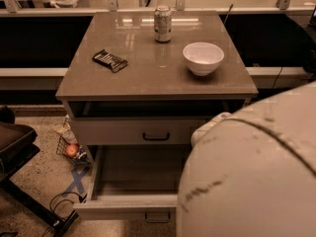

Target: Open middle drawer

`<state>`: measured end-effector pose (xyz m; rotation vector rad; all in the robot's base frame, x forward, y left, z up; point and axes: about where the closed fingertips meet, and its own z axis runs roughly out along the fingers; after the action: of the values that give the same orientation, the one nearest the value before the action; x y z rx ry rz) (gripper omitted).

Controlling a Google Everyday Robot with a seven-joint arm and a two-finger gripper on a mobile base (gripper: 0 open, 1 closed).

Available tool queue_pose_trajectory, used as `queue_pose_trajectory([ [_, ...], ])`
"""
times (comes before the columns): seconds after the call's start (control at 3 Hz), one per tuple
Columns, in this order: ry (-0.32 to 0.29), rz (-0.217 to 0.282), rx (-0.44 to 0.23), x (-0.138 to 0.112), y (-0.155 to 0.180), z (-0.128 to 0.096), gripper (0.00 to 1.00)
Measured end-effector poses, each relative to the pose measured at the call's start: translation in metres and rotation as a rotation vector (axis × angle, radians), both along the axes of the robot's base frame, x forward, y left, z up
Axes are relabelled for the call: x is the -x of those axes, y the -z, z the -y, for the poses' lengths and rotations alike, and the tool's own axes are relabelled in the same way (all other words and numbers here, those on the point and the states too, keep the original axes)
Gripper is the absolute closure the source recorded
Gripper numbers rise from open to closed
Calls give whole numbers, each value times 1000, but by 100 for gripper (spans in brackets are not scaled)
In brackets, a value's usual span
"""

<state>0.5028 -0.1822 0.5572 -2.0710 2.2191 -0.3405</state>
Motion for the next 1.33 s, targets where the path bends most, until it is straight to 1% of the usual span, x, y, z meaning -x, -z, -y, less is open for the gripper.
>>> queue_pose_trajectory([
  [0.33, 0, -22, -27, -1, 21, -2, 100],
  [0.67, -33, -58, -150, -19, 86, -22, 100],
  [1.0, -38, -77, -228, -21, 124, -20, 100],
  [1.33, -26, -85, -287, -17, 151, -11, 100],
])
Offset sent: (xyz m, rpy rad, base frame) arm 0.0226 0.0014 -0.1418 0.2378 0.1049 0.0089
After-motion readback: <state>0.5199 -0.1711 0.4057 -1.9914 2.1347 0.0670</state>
